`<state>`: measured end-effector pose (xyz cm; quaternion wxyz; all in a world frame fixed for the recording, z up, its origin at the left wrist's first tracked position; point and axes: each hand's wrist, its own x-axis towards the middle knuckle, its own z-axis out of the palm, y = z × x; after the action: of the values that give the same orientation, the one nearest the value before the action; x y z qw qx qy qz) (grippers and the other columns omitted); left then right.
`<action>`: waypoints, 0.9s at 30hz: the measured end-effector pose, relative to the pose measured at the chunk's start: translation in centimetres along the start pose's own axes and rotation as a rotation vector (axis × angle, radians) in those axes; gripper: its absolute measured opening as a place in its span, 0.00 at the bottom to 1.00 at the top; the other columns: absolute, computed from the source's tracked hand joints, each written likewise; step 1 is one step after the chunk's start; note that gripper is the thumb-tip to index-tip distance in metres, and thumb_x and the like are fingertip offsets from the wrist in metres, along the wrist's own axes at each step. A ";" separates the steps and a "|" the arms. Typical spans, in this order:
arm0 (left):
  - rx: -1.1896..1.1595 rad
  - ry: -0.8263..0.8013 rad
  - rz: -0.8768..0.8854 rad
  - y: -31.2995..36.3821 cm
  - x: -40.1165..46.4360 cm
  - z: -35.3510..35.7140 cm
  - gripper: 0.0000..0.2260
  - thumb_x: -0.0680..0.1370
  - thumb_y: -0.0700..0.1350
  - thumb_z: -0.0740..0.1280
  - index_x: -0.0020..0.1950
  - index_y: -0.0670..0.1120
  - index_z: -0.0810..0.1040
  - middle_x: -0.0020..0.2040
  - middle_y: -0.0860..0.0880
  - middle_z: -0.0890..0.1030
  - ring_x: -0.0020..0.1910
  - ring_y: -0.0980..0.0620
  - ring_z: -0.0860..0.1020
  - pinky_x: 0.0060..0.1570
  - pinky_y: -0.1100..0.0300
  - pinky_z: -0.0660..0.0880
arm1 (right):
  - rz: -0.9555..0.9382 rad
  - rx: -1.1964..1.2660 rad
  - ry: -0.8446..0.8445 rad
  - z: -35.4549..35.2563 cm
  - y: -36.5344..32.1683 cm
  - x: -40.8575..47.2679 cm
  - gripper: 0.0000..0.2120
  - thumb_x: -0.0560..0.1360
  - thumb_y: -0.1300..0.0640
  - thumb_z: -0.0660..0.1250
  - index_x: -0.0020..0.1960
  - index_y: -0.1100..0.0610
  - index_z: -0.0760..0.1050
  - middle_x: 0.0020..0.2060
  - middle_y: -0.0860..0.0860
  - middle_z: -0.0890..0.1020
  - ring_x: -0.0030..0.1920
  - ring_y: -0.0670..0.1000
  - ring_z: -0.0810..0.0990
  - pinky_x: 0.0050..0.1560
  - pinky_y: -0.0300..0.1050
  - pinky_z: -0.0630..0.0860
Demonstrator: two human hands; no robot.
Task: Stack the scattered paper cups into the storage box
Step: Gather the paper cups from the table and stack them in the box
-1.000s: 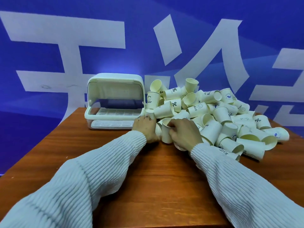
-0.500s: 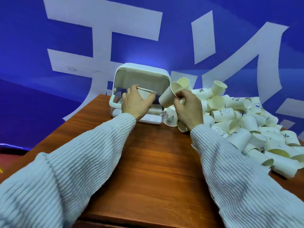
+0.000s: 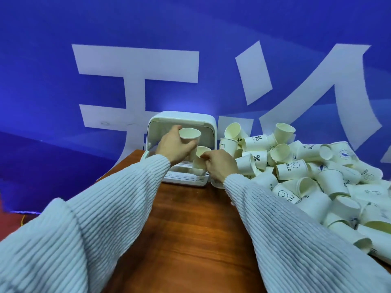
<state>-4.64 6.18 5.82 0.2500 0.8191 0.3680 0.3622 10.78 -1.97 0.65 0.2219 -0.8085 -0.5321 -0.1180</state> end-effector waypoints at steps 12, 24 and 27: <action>-0.033 0.043 0.039 -2.4 2.5 0.2 0.32 0.75 0.55 0.74 0.74 0.46 0.67 0.68 0.46 0.78 0.65 0.46 0.76 0.58 0.57 0.70 | -0.018 -0.045 -0.127 0.6 0.0 1.9 0.19 0.79 0.50 0.63 0.69 0.45 0.79 0.64 0.50 0.83 0.65 0.56 0.78 0.71 0.53 0.69; -0.033 -0.124 0.169 -2.9 3.9 5.3 0.32 0.76 0.59 0.71 0.74 0.45 0.69 0.69 0.43 0.76 0.68 0.43 0.74 0.66 0.50 0.70 | 0.119 0.092 0.171 -2.4 1.7 -3.1 0.12 0.78 0.52 0.65 0.56 0.49 0.85 0.54 0.45 0.87 0.58 0.49 0.81 0.56 0.46 0.75; 0.061 -0.184 0.142 -3.6 3.8 6.2 0.32 0.76 0.59 0.70 0.74 0.44 0.69 0.68 0.42 0.76 0.66 0.41 0.76 0.64 0.49 0.72 | 0.128 0.102 0.171 -3.0 2.4 -4.4 0.13 0.76 0.50 0.63 0.54 0.48 0.85 0.52 0.45 0.86 0.57 0.50 0.81 0.58 0.52 0.77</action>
<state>0.48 10.45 1.14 0.2313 0.8801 0.2954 0.2910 11.29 -7.78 0.84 0.3147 -0.8152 -0.4640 -0.1450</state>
